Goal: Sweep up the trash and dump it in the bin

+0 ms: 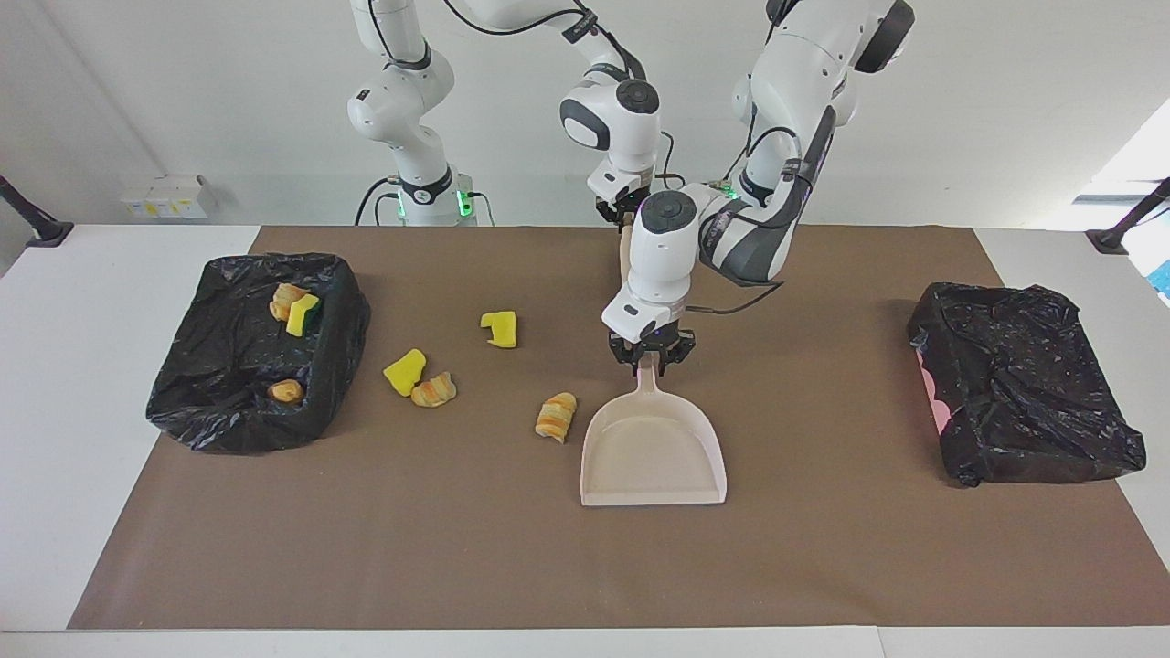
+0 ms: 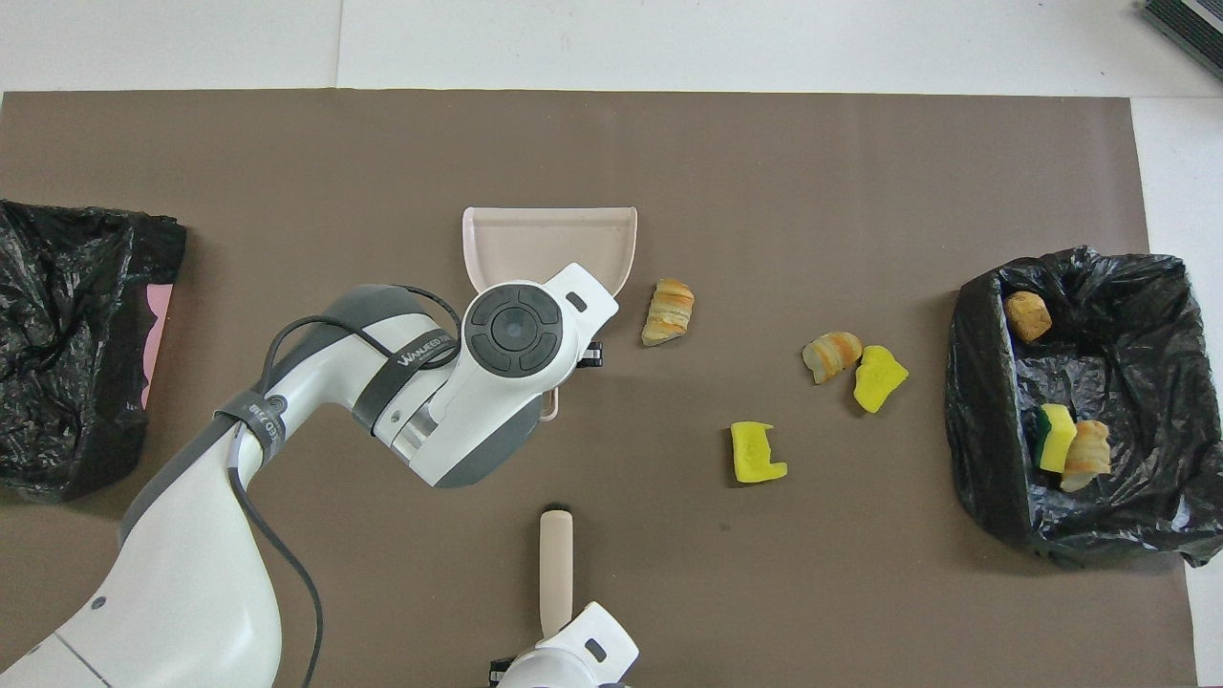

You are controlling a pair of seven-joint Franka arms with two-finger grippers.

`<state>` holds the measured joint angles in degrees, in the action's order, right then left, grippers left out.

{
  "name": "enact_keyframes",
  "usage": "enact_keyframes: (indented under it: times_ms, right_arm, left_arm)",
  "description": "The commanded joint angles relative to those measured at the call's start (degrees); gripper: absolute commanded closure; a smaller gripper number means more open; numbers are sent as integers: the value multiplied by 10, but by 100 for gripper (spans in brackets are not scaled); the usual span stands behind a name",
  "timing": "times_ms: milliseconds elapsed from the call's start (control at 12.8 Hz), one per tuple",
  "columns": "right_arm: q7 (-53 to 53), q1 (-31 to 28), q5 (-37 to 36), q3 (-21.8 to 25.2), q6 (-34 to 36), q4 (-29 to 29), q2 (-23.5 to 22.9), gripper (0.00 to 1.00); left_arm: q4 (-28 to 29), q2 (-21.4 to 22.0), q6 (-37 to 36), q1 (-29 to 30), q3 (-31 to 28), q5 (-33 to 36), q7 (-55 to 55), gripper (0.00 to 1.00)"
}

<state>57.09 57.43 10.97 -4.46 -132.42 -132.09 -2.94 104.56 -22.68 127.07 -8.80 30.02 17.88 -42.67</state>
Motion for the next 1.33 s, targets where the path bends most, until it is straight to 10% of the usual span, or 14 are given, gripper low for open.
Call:
enact_keyframes:
  times_ms: [0, 782, 938, 1250]
  right_arm:
    - [12, 1, 12, 1, -6, 5, -5, 58]
    - [17, 8, 12, -1, 55, 19, 5, 59]
    - [17, 8, 12, -1, 64, 20, 11, 99]
    - [15, -19, 13, 4, 119, 28, 51, 100]
  left_arm:
    - [-2, 8, 1, 0, -2, 13, -5, 98]
    - [-1, 83, -124, 49, -8, 6, 382, 100]
    - [-1, 84, -136, 59, -9, 7, 476, 99]
    - [-1, 84, -154, 85, -11, -13, 661, 100]
